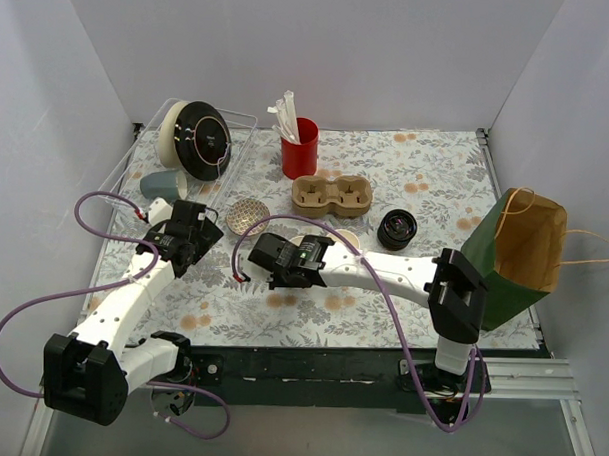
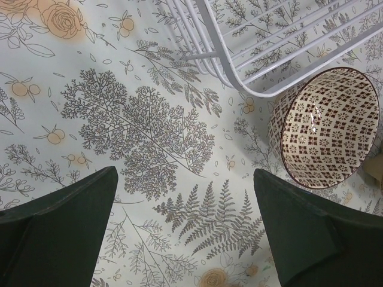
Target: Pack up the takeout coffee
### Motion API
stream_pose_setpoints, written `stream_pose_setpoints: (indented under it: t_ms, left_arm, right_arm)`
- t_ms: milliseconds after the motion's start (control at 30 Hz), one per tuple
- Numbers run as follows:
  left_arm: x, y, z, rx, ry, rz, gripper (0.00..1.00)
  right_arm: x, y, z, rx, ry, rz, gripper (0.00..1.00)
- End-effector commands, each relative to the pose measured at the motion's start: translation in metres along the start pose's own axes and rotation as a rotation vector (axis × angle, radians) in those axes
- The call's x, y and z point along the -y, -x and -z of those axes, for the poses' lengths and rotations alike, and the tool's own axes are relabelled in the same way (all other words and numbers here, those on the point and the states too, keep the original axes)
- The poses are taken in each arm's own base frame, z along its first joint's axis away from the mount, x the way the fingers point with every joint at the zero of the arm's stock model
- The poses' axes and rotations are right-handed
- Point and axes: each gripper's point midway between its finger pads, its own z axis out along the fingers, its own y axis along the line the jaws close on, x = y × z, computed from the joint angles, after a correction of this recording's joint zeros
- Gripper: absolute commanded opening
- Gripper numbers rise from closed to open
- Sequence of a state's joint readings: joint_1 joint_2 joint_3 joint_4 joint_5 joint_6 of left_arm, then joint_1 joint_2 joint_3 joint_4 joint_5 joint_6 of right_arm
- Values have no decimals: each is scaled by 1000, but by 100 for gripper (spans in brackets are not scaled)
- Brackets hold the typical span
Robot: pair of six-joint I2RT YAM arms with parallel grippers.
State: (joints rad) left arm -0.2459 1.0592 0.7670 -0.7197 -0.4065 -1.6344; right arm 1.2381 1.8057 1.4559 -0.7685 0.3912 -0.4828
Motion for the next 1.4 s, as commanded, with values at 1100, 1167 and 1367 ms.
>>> stream_pose_setpoints:
  t_ms: [1100, 1167, 1367]
  left_arm:
    - [37, 18, 22, 58, -247, -121, 98]
    - [38, 17, 23, 53, -257, -129, 98]
    - [36, 15, 21, 46, -251, -135, 98]
  right_arm:
    - [138, -78, 77, 208, -298, -1039, 54]
    - [139, -89, 70, 191, -285, -1086, 55]
    - [129, -109, 32, 165, -163, -1154, 58]
